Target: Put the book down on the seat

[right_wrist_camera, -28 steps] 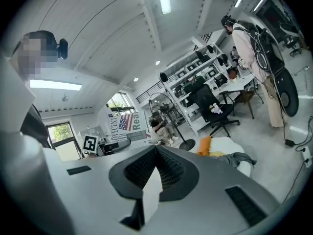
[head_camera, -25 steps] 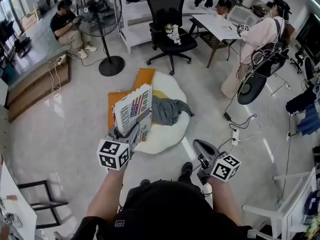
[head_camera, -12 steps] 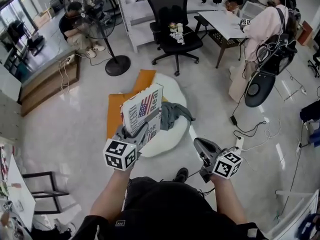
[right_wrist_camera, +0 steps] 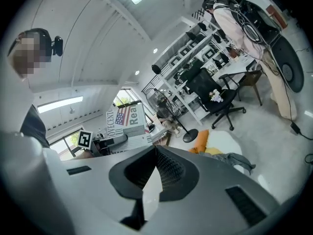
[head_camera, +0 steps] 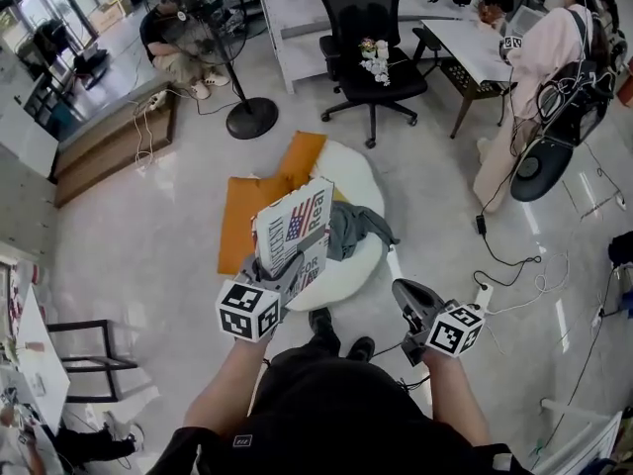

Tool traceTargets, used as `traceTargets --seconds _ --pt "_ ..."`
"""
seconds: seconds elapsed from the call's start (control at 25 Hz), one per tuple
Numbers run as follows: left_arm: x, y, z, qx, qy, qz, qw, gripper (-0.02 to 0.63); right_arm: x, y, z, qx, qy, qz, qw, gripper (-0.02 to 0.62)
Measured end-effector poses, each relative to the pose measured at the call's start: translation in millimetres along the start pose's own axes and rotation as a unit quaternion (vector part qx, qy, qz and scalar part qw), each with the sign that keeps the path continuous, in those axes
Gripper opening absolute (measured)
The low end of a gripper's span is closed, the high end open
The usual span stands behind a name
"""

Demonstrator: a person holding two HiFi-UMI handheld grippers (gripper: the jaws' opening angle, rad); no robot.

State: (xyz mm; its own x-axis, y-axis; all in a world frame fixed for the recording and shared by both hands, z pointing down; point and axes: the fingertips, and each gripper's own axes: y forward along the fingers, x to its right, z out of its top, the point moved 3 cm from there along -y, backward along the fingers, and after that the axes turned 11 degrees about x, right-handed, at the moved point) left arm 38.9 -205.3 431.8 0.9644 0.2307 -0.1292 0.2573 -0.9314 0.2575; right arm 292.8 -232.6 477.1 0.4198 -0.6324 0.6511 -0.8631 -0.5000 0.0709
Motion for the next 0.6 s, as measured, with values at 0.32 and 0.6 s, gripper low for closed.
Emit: traceTargets --seconds 0.32,0.6 --pt "-78 25 11 0.022 -0.027 0.021 0.9992 0.156 -13 96 28 -0.031 -0.037 0.024 0.999 0.015" --pt "-142 42 -1 0.005 -0.054 0.034 0.998 0.156 -15 165 22 -0.053 -0.039 0.027 0.997 0.015"
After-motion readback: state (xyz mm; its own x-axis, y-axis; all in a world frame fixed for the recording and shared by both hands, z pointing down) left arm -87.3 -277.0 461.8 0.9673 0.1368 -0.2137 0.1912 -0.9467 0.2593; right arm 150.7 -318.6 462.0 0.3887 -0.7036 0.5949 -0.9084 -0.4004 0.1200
